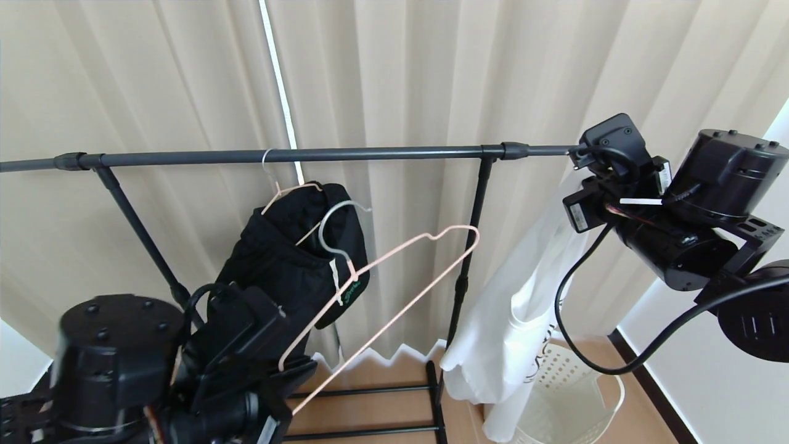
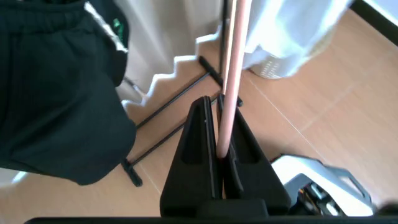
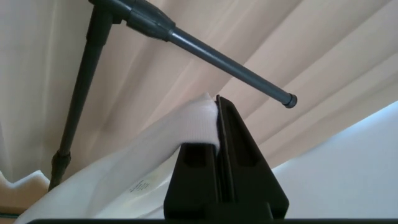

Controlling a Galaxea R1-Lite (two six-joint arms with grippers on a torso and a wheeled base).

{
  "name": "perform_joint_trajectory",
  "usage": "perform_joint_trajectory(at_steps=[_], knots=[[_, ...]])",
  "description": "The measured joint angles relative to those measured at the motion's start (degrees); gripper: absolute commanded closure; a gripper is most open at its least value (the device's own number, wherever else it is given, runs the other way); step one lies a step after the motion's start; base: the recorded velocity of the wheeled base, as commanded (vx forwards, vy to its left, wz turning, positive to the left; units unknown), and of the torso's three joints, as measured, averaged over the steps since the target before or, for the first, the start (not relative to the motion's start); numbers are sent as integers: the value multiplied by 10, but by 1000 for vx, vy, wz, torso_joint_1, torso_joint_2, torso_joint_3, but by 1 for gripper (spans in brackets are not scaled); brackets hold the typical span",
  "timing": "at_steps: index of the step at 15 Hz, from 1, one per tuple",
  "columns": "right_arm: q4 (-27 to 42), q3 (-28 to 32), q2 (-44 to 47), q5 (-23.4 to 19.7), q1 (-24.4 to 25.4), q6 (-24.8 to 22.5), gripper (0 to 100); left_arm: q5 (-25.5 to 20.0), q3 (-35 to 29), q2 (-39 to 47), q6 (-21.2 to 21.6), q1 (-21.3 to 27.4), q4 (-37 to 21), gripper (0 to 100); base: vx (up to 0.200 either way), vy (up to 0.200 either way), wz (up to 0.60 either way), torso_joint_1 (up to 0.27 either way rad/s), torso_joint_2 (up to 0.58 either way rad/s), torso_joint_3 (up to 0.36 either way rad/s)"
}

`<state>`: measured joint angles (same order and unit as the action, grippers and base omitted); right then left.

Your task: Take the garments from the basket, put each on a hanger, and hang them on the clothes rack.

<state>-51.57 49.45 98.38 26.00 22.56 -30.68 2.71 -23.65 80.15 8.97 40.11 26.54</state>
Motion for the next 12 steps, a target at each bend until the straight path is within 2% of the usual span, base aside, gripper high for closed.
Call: perform_joint_trajectory(at_steps=[1, 4, 7, 12], knots=[[0, 5, 8, 0, 3, 1, 100, -31, 26, -28, 17, 0, 4, 100, 0, 0, 0, 0, 0, 0], [0, 10, 17, -1, 7, 2, 100, -59, 49, -65, 24, 2, 7, 100, 0, 0, 0, 0, 0, 0], [-10, 4, 18, 0, 15, 3, 100, -64, 43, -62, 23, 7, 7, 100, 0, 0, 0, 0, 0, 0], [-63, -43, 9, 56, 48, 1, 100, -62, 11, 3, 20, 35, 17, 100, 0, 0, 0, 0, 0, 0]])
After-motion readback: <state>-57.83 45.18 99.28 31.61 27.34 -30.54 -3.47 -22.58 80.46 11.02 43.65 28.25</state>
